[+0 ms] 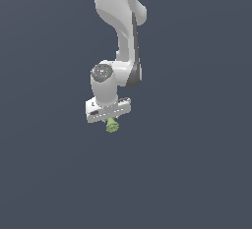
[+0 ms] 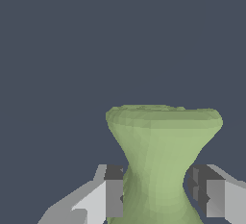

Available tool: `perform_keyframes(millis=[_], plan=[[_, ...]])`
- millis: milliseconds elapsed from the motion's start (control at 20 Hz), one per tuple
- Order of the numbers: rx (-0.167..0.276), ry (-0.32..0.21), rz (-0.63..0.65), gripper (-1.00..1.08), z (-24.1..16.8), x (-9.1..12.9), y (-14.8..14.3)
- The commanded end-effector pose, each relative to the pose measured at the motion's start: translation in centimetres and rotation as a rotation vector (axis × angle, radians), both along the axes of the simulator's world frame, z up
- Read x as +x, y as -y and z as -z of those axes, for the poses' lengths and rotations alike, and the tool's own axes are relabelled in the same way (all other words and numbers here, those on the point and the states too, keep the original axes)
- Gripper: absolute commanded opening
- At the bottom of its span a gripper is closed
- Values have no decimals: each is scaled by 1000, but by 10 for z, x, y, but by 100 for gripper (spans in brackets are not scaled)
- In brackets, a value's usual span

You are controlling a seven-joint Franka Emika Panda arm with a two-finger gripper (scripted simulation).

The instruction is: Pick up the object and move it to a goal position.

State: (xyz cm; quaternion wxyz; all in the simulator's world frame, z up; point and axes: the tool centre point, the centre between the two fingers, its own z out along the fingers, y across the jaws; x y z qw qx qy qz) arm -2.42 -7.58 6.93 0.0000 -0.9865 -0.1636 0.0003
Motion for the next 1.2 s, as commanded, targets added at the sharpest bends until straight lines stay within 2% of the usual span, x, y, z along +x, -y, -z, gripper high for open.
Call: perform_keyframes(millis=[0,300,900,1150], plan=[[0,1,-1,-100,-5,-7,-16],[0,1,-2,-100,-21,-32,-72],[-2,1,-2,-100,-60,-92,-207],[-2,1,-1,-100,-73,-109,-250]])
